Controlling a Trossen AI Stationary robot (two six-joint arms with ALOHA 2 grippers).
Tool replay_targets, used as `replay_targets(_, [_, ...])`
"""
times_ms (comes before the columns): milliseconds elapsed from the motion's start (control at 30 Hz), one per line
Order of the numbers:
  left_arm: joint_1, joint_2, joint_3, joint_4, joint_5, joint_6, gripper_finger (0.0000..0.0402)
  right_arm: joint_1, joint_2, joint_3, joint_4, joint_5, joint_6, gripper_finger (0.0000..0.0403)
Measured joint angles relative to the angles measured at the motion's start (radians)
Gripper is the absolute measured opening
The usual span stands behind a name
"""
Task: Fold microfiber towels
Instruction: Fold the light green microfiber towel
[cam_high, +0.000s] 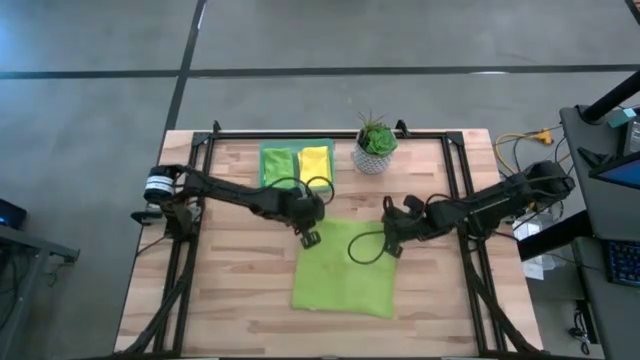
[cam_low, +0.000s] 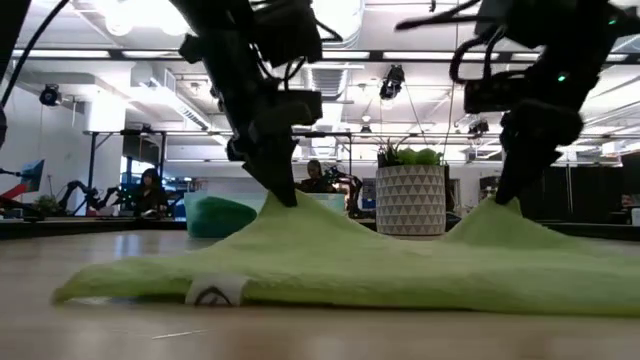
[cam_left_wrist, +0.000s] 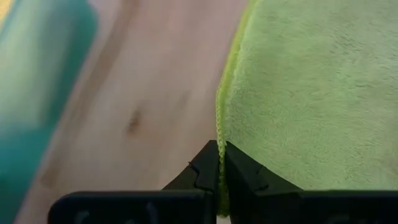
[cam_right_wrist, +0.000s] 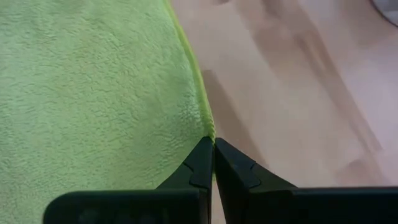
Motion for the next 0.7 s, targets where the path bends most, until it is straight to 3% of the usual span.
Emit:
replay_targets(200, [0.068, 0.000, -0.001, -0.002, 0.032, 0.077, 0.0017, -0.092, 0.000, -0.003, 0.000, -0.001, -0.018, 0.0027])
replay_targets(500, [0.158, -0.039, -0.001, -0.105, 0.032, 0.063, 0.0154, -0.163, -0.128, -0.004, 0.011, 0.046, -0.105, 0.0118])
replay_targets(567, [0.178, -0.059, -0.001, -0.147, 0.104, 0.027, 0.0178, -0.131, -0.202, -0.005, 0.047, 0.009, -0.163, 0.0132])
replay_targets(700, [0.162, -0.102, -0.028, -0.162, 0.409, 0.054, 0.0199, -0.006, -0.342, -0.028, 0.146, -0.129, -0.174, 0.0143])
